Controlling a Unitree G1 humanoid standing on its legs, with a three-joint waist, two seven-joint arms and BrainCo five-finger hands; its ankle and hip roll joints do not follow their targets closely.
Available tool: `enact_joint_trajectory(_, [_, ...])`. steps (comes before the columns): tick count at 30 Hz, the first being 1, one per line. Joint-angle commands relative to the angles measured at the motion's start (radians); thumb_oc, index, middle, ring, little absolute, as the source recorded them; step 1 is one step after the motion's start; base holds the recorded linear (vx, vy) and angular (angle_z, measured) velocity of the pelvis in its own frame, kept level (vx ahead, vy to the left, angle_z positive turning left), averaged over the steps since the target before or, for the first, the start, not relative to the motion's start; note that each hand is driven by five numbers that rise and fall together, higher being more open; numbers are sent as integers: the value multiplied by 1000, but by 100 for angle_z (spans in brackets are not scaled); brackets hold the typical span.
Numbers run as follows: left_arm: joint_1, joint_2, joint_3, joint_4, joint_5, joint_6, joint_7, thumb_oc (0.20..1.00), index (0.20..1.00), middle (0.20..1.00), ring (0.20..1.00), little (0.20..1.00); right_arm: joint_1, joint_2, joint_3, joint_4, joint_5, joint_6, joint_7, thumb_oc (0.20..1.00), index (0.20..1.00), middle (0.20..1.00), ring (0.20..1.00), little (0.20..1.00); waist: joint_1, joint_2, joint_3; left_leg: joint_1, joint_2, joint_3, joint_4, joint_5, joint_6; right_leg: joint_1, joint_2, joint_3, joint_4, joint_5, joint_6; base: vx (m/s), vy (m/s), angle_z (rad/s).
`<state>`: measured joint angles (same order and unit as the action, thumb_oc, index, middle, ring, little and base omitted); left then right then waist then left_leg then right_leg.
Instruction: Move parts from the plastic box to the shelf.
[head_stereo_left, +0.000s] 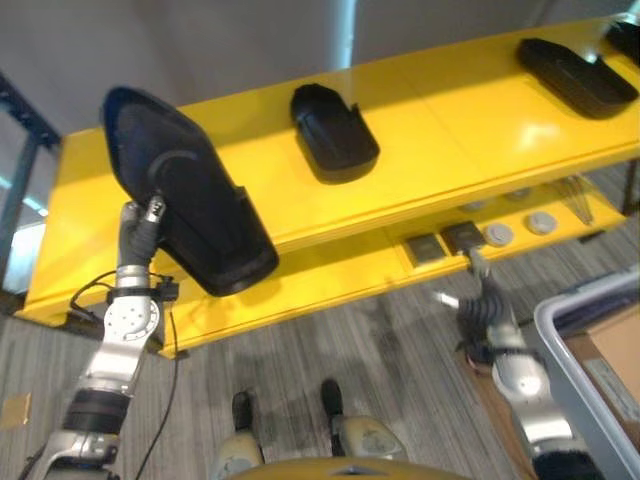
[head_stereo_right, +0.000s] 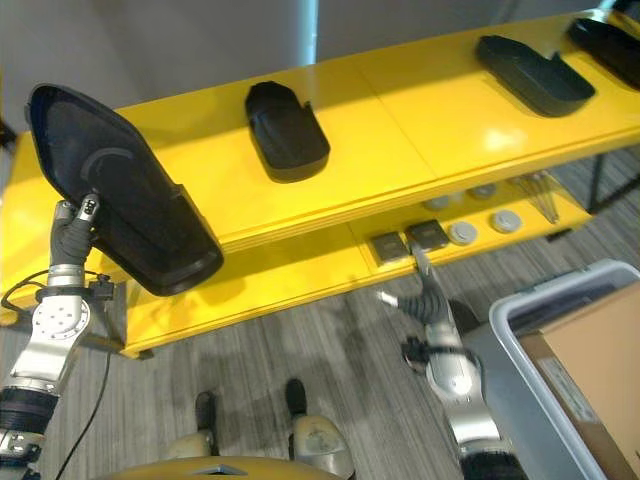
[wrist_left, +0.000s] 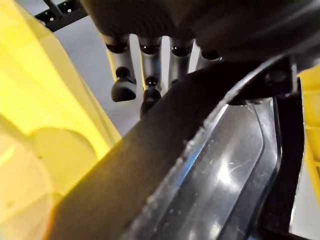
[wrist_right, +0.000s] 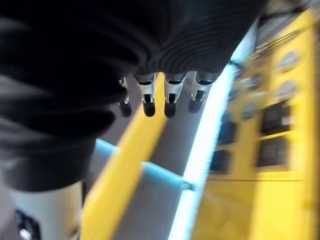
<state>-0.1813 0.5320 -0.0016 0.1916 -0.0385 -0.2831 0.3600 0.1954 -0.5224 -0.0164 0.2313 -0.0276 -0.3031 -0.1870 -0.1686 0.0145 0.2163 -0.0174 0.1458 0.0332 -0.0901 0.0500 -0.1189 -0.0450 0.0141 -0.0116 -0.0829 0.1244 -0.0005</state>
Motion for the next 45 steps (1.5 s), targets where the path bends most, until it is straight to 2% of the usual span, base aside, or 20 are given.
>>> enact_joint_trajectory(1, [-41,59,49,-58,-13,-49,11,200,200,200,200,200,26,-13,26,-80,-72,-23,-12,1000,1000,1000,1000,1000,0,5,-52,58,-9,55,14,-69,25,84,-82,3,9,-188,104,169,156,-62])
enact_joint_trajectory(7, [-17,47,68,-68,-16,-52,1,200,200,200,200,200,18,14,33,-130,-46,-31,29,1000,1000,1000,1000,1000,7,-8,-60,85,-25,83,3,-89,40,89,-102,23,3,-176,115,63,78,-15])
enact_joint_trajectory(8, [35,25,96,-99,-8,-49,-4,200,200,200,200,200,-7,12,22,-252,-46,-45,39,1000,1000,1000,1000,1000,17,-13,-66,100,-34,93,3,-104,50,96,-111,33,-1,-175,119,105,87,-13])
enact_joint_trajectory(13, [28,37,115,-90,-5,-35,19,200,200,200,200,200,-125,19,24,-469,15,-80,49,1000,1000,1000,1000,1000,34,-16,-66,101,-47,91,3,-114,61,94,-120,38,-4,-172,125,54,50,-2])
enact_joint_trajectory(16, [8,75,122,-69,-18,-19,21,200,200,200,200,200,-219,10,60,-568,83,-96,86,1000,1000,1000,1000,1000,50,-15,-60,87,-48,89,3,-112,63,80,-121,35,-4,-169,128,-8,0,13])
enact_joint_trajectory(21, [-71,190,103,9,-68,13,-8,200,200,200,200,200,-371,18,167,-611,203,-91,140,1000,1000,1000,1000,1000,66,-13,-41,60,-45,85,3,-100,60,56,-120,26,-4,-163,130,-16,-8,9])
enact_joint_trajectory(24, [-206,269,45,124,-125,18,-11,200,200,200,200,200,-433,30,241,-589,256,-86,157,1000,1000,1000,1000,1000,64,-11,-20,33,-43,82,3,-86,56,30,-116,21,-4,-155,135,-52,-14,9])
enact_joint_trajectory(25, [-216,273,39,133,-127,14,-12,200,200,200,200,200,-437,31,239,-586,256,-87,157,1000,1000,1000,1000,1000,65,-12,-19,30,-43,81,3,-85,56,28,-116,20,-4,-155,134,-73,-15,13])
enact_joint_trajectory(28, [-459,367,-99,355,-193,18,-32,200,200,200,200,200,-467,41,312,-558,315,-91,181,1000,1000,1000,1000,1000,54,-7,10,-14,-38,77,3,-63,48,-14,-112,11,-4,-140,141,-56,-21,10])
enact_joint_trajectory(33, [-681,424,-253,591,-217,42,-79,200,200,200,200,200,-453,47,370,-545,378,-96,216,1000,1000,1000,1000,1000,36,-1,37,-49,-34,76,3,-45,42,-50,-110,6,-3,-127,149,-1,-3,-1])
enact_joint_trajectory(37, [-735,441,-303,661,-196,50,-107,200,200,200,200,200,-439,53,380,-542,405,-98,235,1000,1000,1000,1000,1000,32,0,46,-61,-32,77,3,-39,40,-61,-110,7,-4,-124,151,0,-4,-2])
enact_joint_trajectory(39, [-801,455,-370,759,-135,68,-159,200,200,200,200,200,-423,55,400,-540,428,-97,260,1000,1000,1000,1000,1000,21,5,63,-74,-29,80,3,-34,36,-76,-111,9,-4,-119,153,0,0,0])
enact_joint_trajectory(45, [-830,464,-418,834,-49,88,-174,200,200,200,200,200,-415,55,421,-545,429,-98,275,1000,1000,1000,1000,1000,16,7,76,-81,-28,87,3,-33,35,-89,-109,16,-4,-117,155,0,0,0])
